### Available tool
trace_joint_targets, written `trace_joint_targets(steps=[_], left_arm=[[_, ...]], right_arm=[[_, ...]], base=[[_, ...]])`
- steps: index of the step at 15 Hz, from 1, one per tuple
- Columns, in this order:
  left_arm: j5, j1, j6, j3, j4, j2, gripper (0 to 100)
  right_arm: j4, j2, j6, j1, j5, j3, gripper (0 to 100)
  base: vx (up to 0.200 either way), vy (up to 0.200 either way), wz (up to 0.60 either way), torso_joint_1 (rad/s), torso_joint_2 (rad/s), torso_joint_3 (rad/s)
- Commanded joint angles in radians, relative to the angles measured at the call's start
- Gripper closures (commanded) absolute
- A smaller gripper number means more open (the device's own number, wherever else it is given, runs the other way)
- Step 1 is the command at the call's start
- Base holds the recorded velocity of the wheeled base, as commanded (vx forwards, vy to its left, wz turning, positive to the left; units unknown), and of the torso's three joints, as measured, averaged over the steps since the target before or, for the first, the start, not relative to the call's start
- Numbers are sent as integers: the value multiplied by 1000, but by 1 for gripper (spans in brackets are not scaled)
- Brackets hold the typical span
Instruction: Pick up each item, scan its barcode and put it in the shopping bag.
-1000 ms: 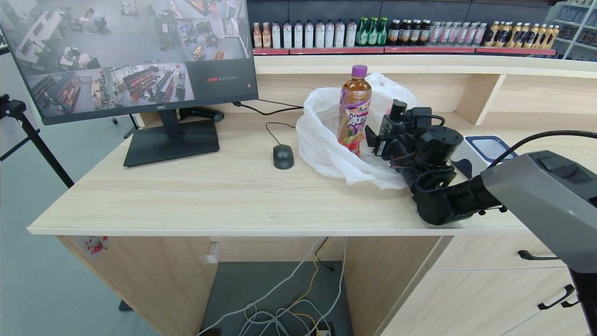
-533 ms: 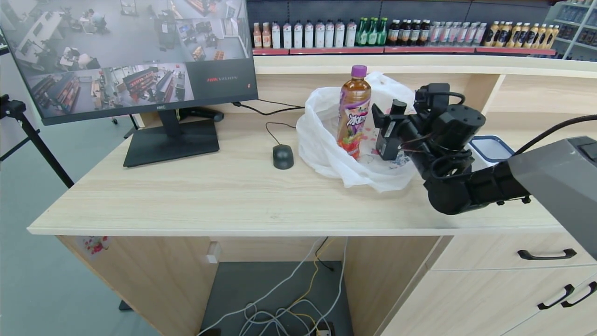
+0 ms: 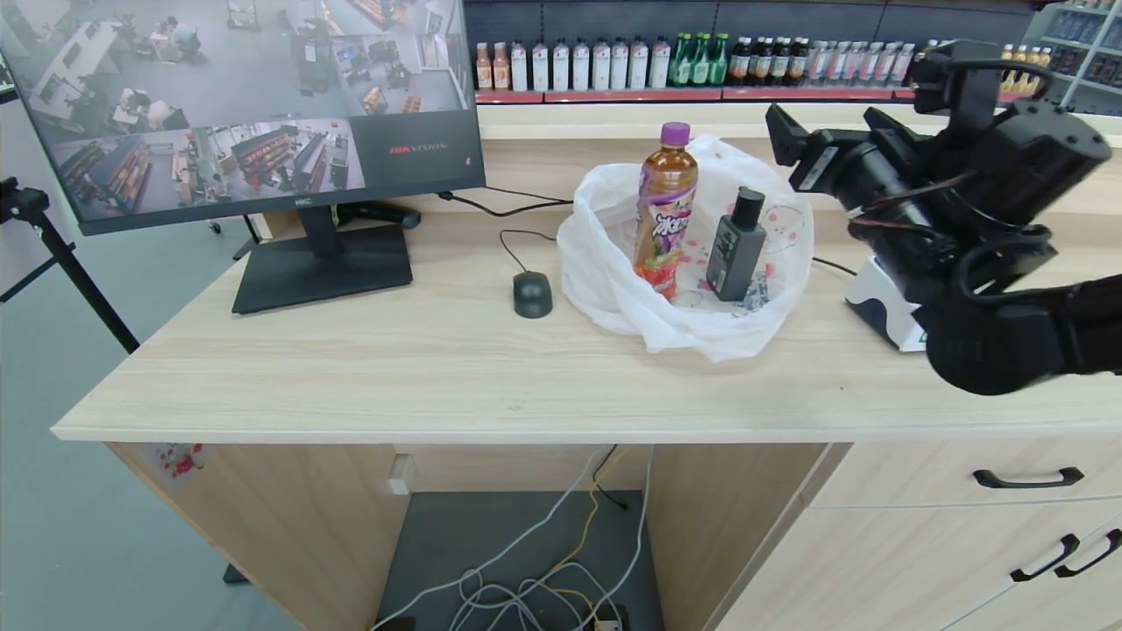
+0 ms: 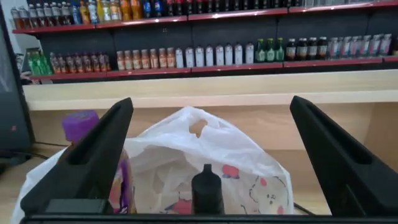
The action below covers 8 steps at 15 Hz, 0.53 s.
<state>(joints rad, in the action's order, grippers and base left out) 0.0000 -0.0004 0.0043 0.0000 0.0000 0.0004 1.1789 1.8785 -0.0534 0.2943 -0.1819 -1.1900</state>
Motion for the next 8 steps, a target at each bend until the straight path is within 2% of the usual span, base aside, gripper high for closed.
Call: trace_joint_targets(steps=[1,3,4,6,8], left_arm=[[0,-1,0,0,0,0,0],[0,0,0,0,0,0,0],[0,-1,0,0,0,0,0],[0,0,0,0,0,0,0],[0,-1,0,0,0,0,0]], right_arm=[[5,-364,18,0,-1,385,0],[4,-610,33,0,-1,736,0],[-1,-719,33,0,-2,869,0],[-15,-895,27,-6,-5,1043,0],[-78,-1058,23,-9,-36,1153,0]], base=[[0,0,0,0,0,0],[0,0,0,0,0,0],[0,0,0,0,0,0],[0,0,0,0,0,0],[0,0,0,0,0,0]])
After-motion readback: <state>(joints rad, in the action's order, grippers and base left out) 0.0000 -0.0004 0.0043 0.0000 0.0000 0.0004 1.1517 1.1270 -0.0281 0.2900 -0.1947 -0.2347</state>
